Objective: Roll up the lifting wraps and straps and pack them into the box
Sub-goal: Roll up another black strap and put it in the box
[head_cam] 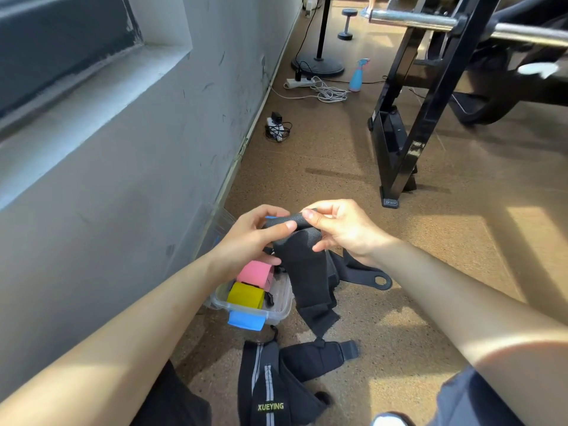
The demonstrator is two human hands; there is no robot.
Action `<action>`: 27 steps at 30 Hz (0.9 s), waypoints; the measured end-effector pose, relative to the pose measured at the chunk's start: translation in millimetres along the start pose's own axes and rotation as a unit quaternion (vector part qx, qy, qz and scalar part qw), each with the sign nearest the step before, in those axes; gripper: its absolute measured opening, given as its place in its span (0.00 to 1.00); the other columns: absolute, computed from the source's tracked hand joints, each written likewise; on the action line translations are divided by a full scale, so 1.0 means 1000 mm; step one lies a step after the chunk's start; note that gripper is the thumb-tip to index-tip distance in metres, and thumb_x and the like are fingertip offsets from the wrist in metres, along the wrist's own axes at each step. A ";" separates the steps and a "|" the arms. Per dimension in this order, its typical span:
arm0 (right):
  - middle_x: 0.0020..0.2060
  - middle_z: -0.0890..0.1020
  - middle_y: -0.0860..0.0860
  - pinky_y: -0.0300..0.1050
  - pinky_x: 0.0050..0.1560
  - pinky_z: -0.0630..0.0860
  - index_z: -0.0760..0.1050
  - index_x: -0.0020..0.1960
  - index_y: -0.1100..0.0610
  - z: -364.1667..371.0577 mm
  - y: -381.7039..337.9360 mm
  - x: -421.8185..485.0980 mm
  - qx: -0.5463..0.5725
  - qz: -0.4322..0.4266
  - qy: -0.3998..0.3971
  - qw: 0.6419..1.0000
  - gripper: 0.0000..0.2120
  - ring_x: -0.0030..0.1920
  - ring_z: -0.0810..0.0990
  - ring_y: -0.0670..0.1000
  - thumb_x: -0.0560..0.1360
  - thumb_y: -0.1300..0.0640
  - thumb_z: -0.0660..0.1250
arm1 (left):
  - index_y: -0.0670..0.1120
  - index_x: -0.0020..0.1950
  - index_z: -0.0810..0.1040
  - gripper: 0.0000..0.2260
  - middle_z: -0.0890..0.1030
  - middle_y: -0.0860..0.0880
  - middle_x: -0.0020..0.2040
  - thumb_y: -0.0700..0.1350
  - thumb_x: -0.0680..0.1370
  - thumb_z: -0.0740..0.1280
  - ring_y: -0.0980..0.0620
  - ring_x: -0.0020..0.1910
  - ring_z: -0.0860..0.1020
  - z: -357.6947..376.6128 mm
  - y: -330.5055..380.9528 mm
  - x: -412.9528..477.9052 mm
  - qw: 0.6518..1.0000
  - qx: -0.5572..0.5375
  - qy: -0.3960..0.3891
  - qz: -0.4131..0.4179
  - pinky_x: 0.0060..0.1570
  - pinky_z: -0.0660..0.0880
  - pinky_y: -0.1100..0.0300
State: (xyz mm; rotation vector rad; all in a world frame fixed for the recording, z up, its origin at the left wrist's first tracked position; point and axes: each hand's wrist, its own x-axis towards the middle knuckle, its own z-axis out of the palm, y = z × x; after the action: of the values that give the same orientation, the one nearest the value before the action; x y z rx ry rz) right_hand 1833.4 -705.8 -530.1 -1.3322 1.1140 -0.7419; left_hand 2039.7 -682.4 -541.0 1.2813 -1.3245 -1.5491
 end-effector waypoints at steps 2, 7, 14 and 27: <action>0.45 0.84 0.52 0.41 0.37 0.83 0.82 0.58 0.61 -0.001 0.000 0.001 -0.008 -0.015 0.020 1.000 0.08 0.43 0.80 0.50 0.81 0.59 0.68 | 0.48 0.63 0.79 0.14 0.84 0.45 0.54 0.53 0.81 0.69 0.48 0.51 0.85 0.001 0.001 0.000 0.999 -0.015 -0.025 -0.032 0.40 0.81 0.56; 0.46 0.84 0.53 0.40 0.36 0.82 0.81 0.57 0.56 0.000 0.001 0.000 -0.007 -0.031 0.007 0.999 0.10 0.42 0.84 0.46 0.80 0.66 0.68 | 0.44 0.61 0.82 0.10 0.81 0.44 0.51 0.47 0.82 0.69 0.54 0.45 0.82 0.001 -0.001 0.003 1.000 -0.020 0.011 0.008 0.37 0.80 0.61; 0.54 0.84 0.54 0.49 0.36 0.83 0.77 0.64 0.55 -0.002 -0.004 -0.003 0.017 0.040 -0.035 0.998 0.14 0.44 0.85 0.48 0.80 0.56 0.70 | 0.44 0.54 0.81 0.09 0.81 0.45 0.47 0.34 0.77 0.73 0.54 0.41 0.79 -0.001 -0.005 0.003 0.997 -0.013 0.035 0.072 0.34 0.77 0.64; 0.36 0.84 0.43 0.44 0.34 0.81 0.82 0.55 0.57 0.001 -0.005 -0.001 -0.032 0.000 0.004 0.999 0.07 0.31 0.80 0.40 0.81 0.56 0.68 | 0.50 0.62 0.80 0.14 0.82 0.51 0.52 0.43 0.78 0.74 0.52 0.47 0.83 -0.001 -0.004 0.004 0.999 0.003 0.009 0.035 0.38 0.79 0.59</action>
State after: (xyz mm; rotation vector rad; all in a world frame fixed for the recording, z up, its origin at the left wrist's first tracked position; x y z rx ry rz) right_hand 1834.4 -705.3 -525.6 -1.3831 1.1531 -0.7170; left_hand 2040.1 -685.3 -545.6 1.2371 -1.3499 -1.4819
